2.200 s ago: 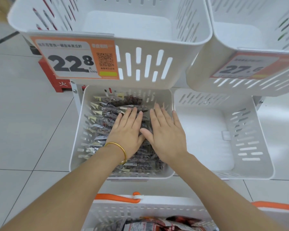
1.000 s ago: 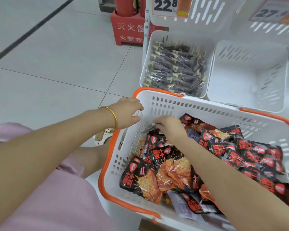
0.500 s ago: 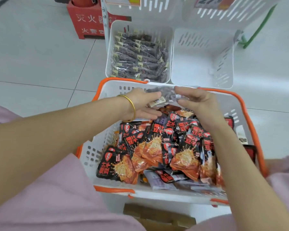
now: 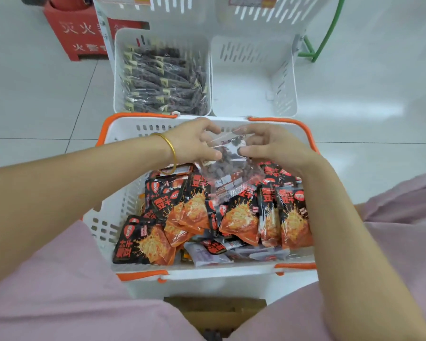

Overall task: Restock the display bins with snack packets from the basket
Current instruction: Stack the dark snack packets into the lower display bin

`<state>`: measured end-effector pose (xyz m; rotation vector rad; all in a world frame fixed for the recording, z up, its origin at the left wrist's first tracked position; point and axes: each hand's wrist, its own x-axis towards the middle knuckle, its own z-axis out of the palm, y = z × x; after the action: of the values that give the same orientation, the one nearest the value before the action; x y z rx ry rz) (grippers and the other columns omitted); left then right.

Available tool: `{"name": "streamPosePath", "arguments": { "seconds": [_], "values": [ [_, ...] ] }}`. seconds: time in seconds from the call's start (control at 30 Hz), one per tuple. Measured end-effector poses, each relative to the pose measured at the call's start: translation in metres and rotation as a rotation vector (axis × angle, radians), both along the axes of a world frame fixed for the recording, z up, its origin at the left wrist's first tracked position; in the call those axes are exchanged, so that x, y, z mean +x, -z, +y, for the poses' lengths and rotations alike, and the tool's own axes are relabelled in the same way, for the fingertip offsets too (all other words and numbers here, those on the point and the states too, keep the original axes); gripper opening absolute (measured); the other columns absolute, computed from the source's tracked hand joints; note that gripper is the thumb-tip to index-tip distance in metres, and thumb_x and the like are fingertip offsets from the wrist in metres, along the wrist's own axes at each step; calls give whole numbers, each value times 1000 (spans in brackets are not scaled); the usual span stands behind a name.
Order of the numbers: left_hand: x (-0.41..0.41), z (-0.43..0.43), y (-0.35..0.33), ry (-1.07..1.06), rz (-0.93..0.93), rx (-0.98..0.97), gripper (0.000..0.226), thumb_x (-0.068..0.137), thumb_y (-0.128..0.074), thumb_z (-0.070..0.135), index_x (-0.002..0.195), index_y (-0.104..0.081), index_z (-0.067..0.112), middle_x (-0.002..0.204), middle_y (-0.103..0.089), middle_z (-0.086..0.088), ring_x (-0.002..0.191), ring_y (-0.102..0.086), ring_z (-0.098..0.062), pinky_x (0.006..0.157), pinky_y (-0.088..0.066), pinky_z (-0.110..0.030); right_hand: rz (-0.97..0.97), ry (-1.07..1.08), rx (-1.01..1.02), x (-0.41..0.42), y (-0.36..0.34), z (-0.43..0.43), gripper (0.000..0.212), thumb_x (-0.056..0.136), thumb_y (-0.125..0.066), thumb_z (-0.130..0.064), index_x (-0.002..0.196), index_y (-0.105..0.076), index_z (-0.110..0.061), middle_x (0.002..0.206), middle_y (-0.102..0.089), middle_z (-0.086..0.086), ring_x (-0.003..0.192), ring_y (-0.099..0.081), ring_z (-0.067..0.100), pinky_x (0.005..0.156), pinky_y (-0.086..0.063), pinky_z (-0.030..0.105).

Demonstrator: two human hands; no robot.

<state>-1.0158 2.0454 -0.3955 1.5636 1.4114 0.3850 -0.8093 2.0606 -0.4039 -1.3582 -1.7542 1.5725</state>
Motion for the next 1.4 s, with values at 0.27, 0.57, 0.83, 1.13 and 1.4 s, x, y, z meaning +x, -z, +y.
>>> {"name": "streamPosePath", "arguments": {
  "seconds": [0.27, 0.57, 0.83, 1.13, 1.4],
  "values": [
    [-2, 15, 11, -328, -370, -187, 41, 82, -68, 3, 114, -43, 12, 115, -59, -20, 73, -66, -15, 67, -59, -32, 74, 156, -25, -6, 2, 21, 26, 83, -67, -3, 106, -57, -2, 79, -66, 5, 78, -65, 17, 73, -58, 35],
    [-50, 88, 4, -288, -208, 40, 52, 80, -72, 12, 126, -46, 13, 102, -66, -10, 82, -66, -20, 61, -56, -27, -37, -55, -102, -55, -11, 110, 19, 81, -71, -13, 98, -63, -19, 71, -71, -4, 66, -68, 16, 62, -60, 30],
    [-89, 185, 49, -422, 39, 403, 41, 92, -57, 19, 131, -46, 14, 124, -52, 0, 102, -54, -13, 96, -43, -31, 119, 439, 392, -91, 15, 201, 27, 75, -72, 1, 71, -65, -25, 71, -68, -10, 74, -66, 15, 71, -56, 29],
    [-99, 274, 90, 5, 845, 464, 67, 98, -24, 49, 150, -1, 13, 158, 10, -6, 145, 10, -21, 118, -2, -44, -220, 318, 1029, -150, 64, 287, 25, 85, -58, -3, 108, -66, -7, 108, -67, 4, 100, -60, 23, 88, -42, 23],
    [-101, 291, 107, -29, 1091, 675, 71, 97, -19, 52, 149, -2, 7, 158, 1, -11, 145, 4, -24, 116, -1, -51, -743, 489, 1319, -160, 77, 329, 20, 57, -73, -1, 67, -65, -16, 54, -56, 1, 50, -53, 26, 57, -38, 27]
  ]
}}
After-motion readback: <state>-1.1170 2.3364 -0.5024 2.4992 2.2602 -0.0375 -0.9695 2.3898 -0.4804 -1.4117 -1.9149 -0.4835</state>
